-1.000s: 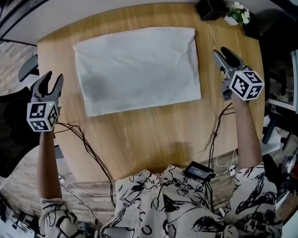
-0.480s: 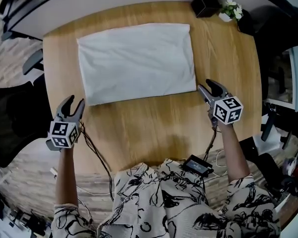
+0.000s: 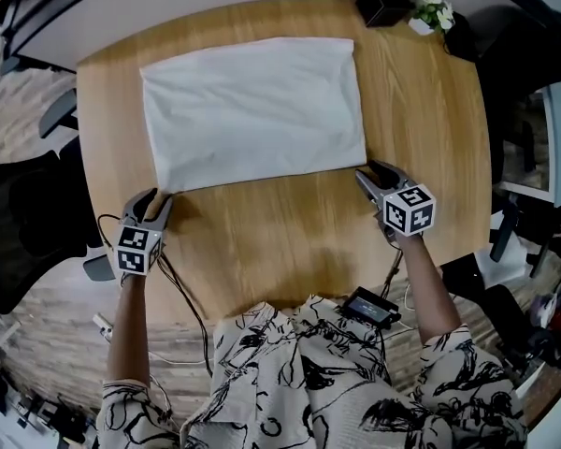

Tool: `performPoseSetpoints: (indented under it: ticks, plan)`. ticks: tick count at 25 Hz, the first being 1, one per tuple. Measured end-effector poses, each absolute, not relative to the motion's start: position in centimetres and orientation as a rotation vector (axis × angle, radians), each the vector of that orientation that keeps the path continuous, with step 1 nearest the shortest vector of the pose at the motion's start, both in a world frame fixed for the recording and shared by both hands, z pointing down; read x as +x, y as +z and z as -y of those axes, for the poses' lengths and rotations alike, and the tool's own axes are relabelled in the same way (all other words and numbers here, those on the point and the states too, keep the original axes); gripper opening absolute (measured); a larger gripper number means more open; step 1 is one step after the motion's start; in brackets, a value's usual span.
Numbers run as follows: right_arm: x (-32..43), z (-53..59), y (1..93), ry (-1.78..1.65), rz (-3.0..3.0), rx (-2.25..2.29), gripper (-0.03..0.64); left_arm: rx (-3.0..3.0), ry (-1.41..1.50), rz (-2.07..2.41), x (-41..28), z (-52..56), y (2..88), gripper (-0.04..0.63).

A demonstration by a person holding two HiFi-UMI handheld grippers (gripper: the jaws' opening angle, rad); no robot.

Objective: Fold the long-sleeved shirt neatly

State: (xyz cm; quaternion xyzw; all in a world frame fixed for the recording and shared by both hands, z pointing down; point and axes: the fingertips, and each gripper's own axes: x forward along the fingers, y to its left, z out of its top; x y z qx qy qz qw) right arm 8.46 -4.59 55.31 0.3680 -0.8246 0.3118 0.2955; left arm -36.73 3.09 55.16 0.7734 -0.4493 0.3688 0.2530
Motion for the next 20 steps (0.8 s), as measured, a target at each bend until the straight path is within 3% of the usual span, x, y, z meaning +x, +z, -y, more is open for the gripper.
performPoseSetpoints:
  ticks: [2, 5, 7, 9, 20]
  plan:
    - [8.3, 4.7, 55.3, 0.839, 2.197, 0.988, 0.178, 2.104, 0.975, 1.195, -36.2, -3.1, 55.3, 0.145]
    - [8.0, 5.2, 55.5, 0.838, 2.190, 1.004, 0.125, 2.103, 0.966, 1.203, -36.4, -2.9, 55.4, 0.068]
    - [8.1, 5.6, 55.6, 0.829, 2.178, 1.020, 0.044, 2.102, 0.978, 1.209, -36.6, -2.6, 55.5, 0.039]
    - [8.3, 5.6, 55.7, 0.820, 2.170, 1.015, 0.026, 2.100, 0.986, 1.200, -36.5, -2.6, 55.6, 0.022]
    - [10.0, 5.8, 56.4, 0.819, 2.094, 1.029, 0.025, 2.046, 0.984, 1.207, -38.2, -3.2, 56.0, 0.015]
